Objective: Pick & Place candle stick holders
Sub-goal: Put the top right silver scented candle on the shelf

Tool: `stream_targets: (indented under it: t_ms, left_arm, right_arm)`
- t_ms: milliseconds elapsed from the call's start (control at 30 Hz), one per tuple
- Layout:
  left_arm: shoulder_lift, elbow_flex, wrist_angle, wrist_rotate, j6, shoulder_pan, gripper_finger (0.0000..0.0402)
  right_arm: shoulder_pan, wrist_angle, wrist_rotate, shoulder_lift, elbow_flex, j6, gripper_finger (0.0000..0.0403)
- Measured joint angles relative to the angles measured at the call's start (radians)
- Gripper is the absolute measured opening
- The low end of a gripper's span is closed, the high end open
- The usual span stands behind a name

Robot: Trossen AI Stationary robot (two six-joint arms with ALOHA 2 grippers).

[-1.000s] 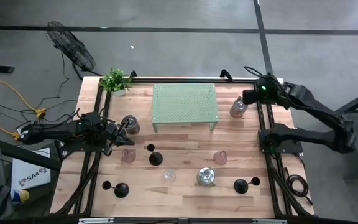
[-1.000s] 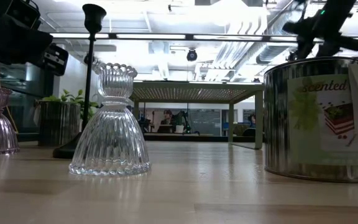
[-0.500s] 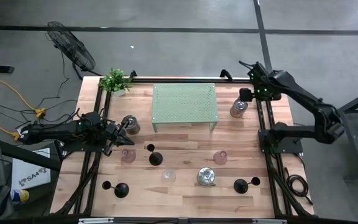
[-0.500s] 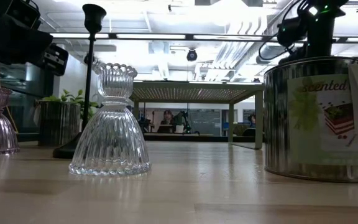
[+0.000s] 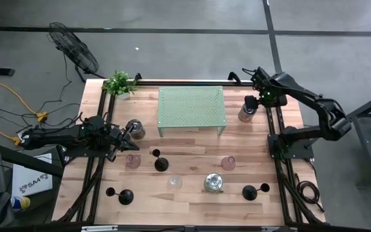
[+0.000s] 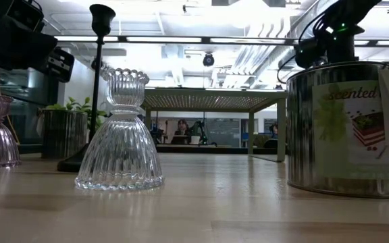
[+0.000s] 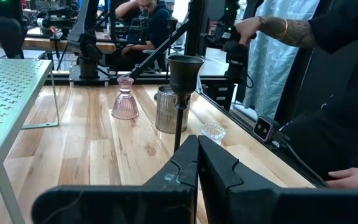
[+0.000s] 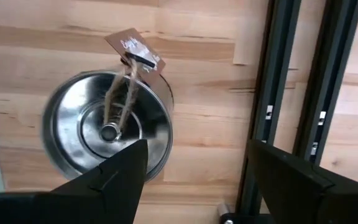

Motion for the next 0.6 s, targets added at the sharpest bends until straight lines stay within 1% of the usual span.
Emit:
stream_targets:
  t_ms: [367,600]
  left_arm:
    - [0.0,0.0,0.0,0.0,0.0,0.0,0.0]
    - [0.0,0.0,0.0,0.0,0.0,0.0,0.0]
  right_arm:
    - [0.0,0.111,-0.008,-0.004,-0.104,0.007,0.027]
    - [0.0,0.12,-0.007,-0.004,-0.113,0.025,0.027]
